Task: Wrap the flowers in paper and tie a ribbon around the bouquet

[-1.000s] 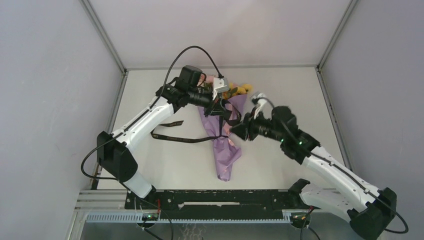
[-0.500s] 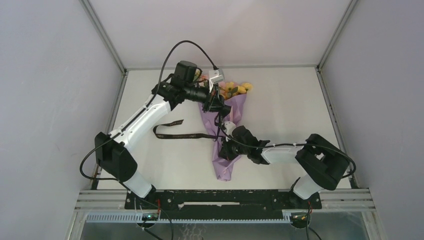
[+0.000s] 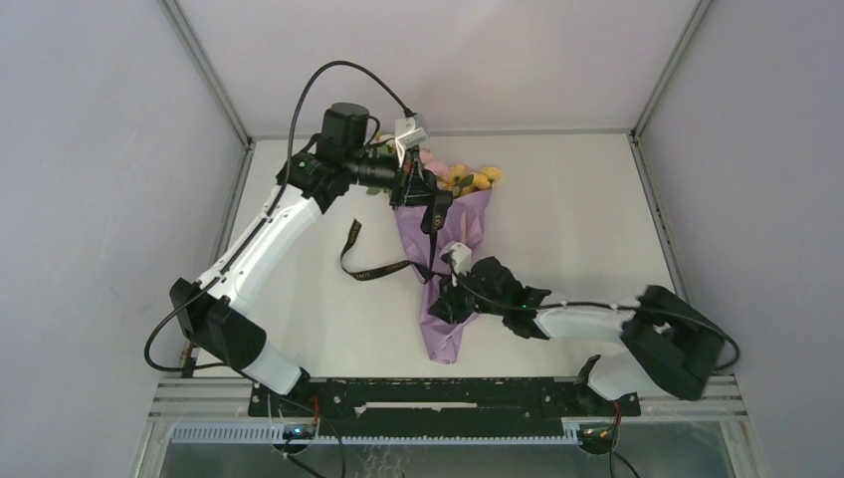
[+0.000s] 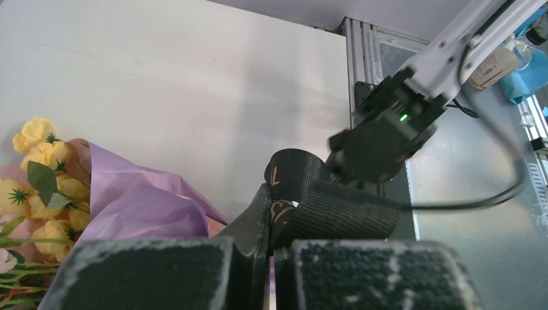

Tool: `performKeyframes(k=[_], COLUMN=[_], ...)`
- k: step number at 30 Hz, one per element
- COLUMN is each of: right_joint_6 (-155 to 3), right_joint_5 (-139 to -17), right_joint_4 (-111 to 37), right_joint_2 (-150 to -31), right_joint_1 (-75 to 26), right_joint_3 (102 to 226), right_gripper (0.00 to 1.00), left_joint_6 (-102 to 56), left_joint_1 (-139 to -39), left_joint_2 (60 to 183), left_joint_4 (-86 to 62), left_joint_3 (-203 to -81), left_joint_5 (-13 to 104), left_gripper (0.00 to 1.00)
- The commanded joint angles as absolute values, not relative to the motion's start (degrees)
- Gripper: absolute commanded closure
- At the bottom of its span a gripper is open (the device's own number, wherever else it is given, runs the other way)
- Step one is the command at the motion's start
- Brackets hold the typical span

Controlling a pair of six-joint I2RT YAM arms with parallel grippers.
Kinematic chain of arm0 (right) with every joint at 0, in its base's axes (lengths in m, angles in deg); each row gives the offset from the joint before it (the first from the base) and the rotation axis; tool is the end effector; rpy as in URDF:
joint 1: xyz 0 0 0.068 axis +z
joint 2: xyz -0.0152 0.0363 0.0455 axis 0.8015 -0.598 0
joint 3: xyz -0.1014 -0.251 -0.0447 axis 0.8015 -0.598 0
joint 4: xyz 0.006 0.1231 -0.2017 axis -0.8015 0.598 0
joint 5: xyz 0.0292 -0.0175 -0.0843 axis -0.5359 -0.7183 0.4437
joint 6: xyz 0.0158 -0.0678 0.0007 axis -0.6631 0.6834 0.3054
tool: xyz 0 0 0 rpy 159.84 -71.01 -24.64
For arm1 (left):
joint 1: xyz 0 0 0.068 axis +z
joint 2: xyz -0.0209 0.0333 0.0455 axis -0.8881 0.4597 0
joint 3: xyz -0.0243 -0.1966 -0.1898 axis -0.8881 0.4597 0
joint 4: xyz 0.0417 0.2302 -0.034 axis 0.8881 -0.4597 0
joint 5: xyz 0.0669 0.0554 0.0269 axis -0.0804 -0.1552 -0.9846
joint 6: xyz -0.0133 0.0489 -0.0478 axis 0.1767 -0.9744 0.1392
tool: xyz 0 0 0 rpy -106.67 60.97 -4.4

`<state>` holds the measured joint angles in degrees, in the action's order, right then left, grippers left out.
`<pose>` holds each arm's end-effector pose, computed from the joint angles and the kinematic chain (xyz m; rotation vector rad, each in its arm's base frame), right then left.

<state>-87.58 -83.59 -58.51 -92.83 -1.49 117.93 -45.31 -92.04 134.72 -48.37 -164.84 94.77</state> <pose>0.1597 0.2242 0.1681 -0.7927 2.1431 0.9382 0.2537 -0.1979 0.4122 1.2589 1.5852 -1.2249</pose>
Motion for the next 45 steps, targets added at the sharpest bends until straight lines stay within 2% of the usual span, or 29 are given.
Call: performKeyframes(k=[1, 7, 10, 13, 20, 22, 23, 25, 26, 28, 29, 30, 32, 35, 36, 37, 45], right_joint_6=[-82.7, -81.8, -83.3, -83.6, -78.2, -78.9, -79.4, -81.1, -82.3, -83.9, -84.7, -85.0, -85.3, -85.6, -85.7, -85.7, -85.8], right_joint_5=[-83.0, -74.8, -72.9, -77.1, -81.4, -81.8, -81.8, -81.6, -81.3, -82.5, -83.0, -83.2, -83.6, -84.1, -84.2, -84.2, -84.2], right_joint_4=[-59.1, -60.4, -63.4, -66.7, -64.2, -64.7, -64.9, -65.4, -65.5, -65.7, -65.4, -64.8, -64.2, -63.8, -63.7, -63.7, -62.5], right_joint_2=[-78.9, -68.2, -70.1, -74.8, -84.1, -85.7, -86.4, -87.8, -88.0, -88.5, -88.5, -88.5, -88.6, -88.9, -89.0, -89.1, -89.5], right_joint_1=[-0.7, -4.2, -8.6, -11.9, -11.0, -11.1, -11.3, -12.4, -13.0, -14.4, -14.9, -15.3, -15.6, -15.7, -15.7, -15.7, -15.9], right_joint_3=[118.7, 118.7, 119.7, 122.5, 133.2, 134.2, 134.6, 135.5, 135.5, 135.6, 135.6, 135.6, 135.6, 135.6, 135.6, 135.6, 135.6], right_gripper=[0.62, 0.38, 0.27, 0.19, 0.18, 0.23, 0.33, 0.81, 0.99, 1.0, 1.0, 1.0, 1.0, 1.0, 1.0, 1.0, 1.0], left_joint_6=[-46.3, -45.5, -44.7, -44.5, -44.6, -44.6, -44.6, -45.2, -46.7, -55.3, -62.3, -70.8, -86.0, -95.6, -98.4, -100.5, -108.3], left_joint_1=[-91.8, -91.9, -91.9, -91.9, -91.9, -91.9, -91.9, -91.8, -91.6, -90.6, -89.7, -88.7, -86.5, -84.3, -84.3, -84.5, -85.7], left_joint_2=[133.5, 134.0, 134.1, 134.0, 134.1, 134.0, 134.0, 133.9, 133.9, 134.1, 134.3, 134.6, 134.6, 136.2, 137.5, 138.9, 147.5], left_joint_4=[-46.3, -45.4, -44.7, -44.7, -44.7, -44.6, -44.6, -45.5, -47.6, -56.5, -62.1, -67.6, -71.3, -66.4, -66.1, -66.3, -62.7], left_joint_3=[-161.9, -161.1, -161.1, -160.9, -160.3, -160.2, -160.2, -160.3, -160.7, -162.2, -162.8, -162.6, -158.3, -147.1, -144.8, -143.1, -136.8], left_joint_5=[93.7, 94.5, 94.6, 94.5, 93.8, 93.7, 93.7, 93.6, 93.3, 91.8, 89.9, 86.5, 75.5, 61.6, 58.2, 55.9, 39.8], left_gripper=[1.0, 1.0, 1.0, 1.0, 1.0, 1.0, 1.0, 0.98, 0.91, 0.4, 0.23, 0.16, 0.14, 0.11, 0.04, 0.01, 0.0])
